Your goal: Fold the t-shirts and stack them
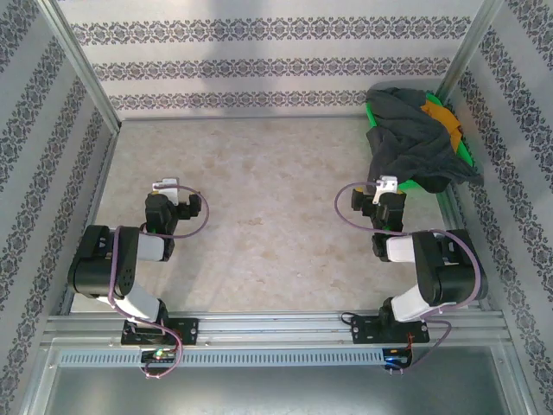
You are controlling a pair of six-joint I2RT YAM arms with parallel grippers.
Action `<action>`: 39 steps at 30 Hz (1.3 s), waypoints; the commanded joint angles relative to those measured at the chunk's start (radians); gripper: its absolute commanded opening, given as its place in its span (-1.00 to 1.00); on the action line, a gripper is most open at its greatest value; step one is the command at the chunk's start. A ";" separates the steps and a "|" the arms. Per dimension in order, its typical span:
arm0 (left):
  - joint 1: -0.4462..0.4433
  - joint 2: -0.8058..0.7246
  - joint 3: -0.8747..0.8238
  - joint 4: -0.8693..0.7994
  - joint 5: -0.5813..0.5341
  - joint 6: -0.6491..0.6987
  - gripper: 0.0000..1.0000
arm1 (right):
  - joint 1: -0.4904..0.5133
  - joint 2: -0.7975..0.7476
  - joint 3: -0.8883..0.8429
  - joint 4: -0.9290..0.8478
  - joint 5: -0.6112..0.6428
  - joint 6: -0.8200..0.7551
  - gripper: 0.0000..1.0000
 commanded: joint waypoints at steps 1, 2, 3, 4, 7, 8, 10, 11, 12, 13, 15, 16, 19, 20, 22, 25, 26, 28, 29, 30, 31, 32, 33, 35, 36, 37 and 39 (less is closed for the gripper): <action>0.005 -0.001 0.009 -0.006 0.002 0.017 1.00 | -0.007 -0.013 0.017 0.019 -0.020 -0.007 0.95; 0.005 -0.001 0.007 -0.006 0.002 0.016 1.00 | -0.007 -0.014 0.016 0.019 -0.020 -0.006 0.95; 0.005 -0.001 0.009 -0.006 0.003 0.016 1.00 | -0.007 -0.014 0.016 0.019 -0.020 -0.005 0.95; 0.005 0.000 0.008 -0.006 0.002 0.017 1.00 | -0.007 -0.013 0.017 0.019 -0.020 -0.006 0.95; 0.005 -0.001 0.008 -0.006 0.002 0.016 1.00 | -0.007 -0.014 0.017 0.018 -0.020 -0.006 0.96; 0.005 -0.002 0.008 -0.004 0.003 0.014 1.00 | -0.007 -0.013 0.017 0.018 -0.021 -0.005 0.95; 0.005 -0.001 0.009 -0.004 -0.001 0.014 1.00 | -0.008 -0.014 0.016 0.018 -0.021 -0.005 0.96; 0.005 -0.003 0.006 -0.002 -0.003 0.014 1.00 | -0.007 -0.016 0.013 0.023 -0.023 -0.005 0.95; 0.006 -0.005 -0.003 0.018 -0.004 0.014 1.00 | -0.007 -0.022 0.007 0.039 -0.019 -0.006 0.96; 0.003 -0.023 -0.018 0.038 -0.016 0.014 1.00 | 0.002 -0.040 0.007 0.034 0.001 -0.013 0.96; -0.033 -0.141 -0.023 -0.067 -0.142 0.022 1.00 | 0.053 -0.150 0.059 -0.149 0.102 -0.047 0.96; -0.059 -0.232 0.000 -0.174 -0.196 0.029 1.00 | 0.087 -0.220 0.118 -0.296 0.158 -0.059 0.95; -0.122 -0.446 0.109 -0.370 -0.324 -0.014 1.00 | 0.135 -0.360 0.354 -0.610 0.253 0.075 0.95; -0.135 -0.479 0.165 -0.444 -0.393 -0.085 1.00 | 0.126 -0.366 0.465 -0.731 0.239 0.148 0.96; -0.134 -0.539 0.345 -0.835 -0.447 -0.375 1.00 | 0.067 -0.337 0.668 -1.021 0.104 0.379 0.95; -0.034 -0.511 0.407 -0.814 -0.261 -0.641 1.00 | -0.023 -0.235 0.779 -1.006 -0.021 0.513 0.95; 0.000 -0.474 0.456 -0.836 -0.160 -0.702 1.00 | -0.023 -0.187 0.862 -1.088 0.041 0.524 0.90; 0.000 -0.347 0.639 -0.960 -0.019 -0.696 1.00 | -0.027 -0.052 1.071 -1.311 0.191 0.564 0.79; -0.009 -0.299 0.707 -1.001 0.035 -0.686 1.00 | -0.036 0.002 1.143 -1.379 0.232 0.583 0.77; -0.017 -0.254 0.767 -1.021 0.101 -0.687 1.00 | -0.049 0.057 1.211 -1.432 0.268 0.600 0.74; -0.026 -0.221 0.799 -0.999 0.171 -0.703 1.00 | -0.066 0.106 1.259 -1.451 0.281 0.609 0.73; -0.035 -0.201 0.812 -0.963 0.226 -0.723 1.00 | -0.084 0.147 1.295 -1.459 0.288 0.616 0.73; -0.048 -0.185 0.821 -0.930 0.275 -0.746 1.00 | -0.104 0.197 1.338 -1.468 0.284 0.627 0.74; -0.086 -0.160 0.847 -0.919 0.325 -0.753 0.99 | -0.141 0.306 1.460 -1.541 0.298 0.652 0.79; -0.110 -0.152 0.859 -0.929 0.336 -0.749 0.97 | -0.155 0.370 1.535 -1.603 0.313 0.659 0.81; -0.132 -0.147 0.865 -0.934 0.343 -0.748 0.95 | -0.167 0.431 1.603 -1.654 0.324 0.672 0.84; -0.168 -0.144 0.855 -0.927 0.351 -0.762 0.89 | -0.189 0.525 1.680 -1.703 0.309 0.684 0.87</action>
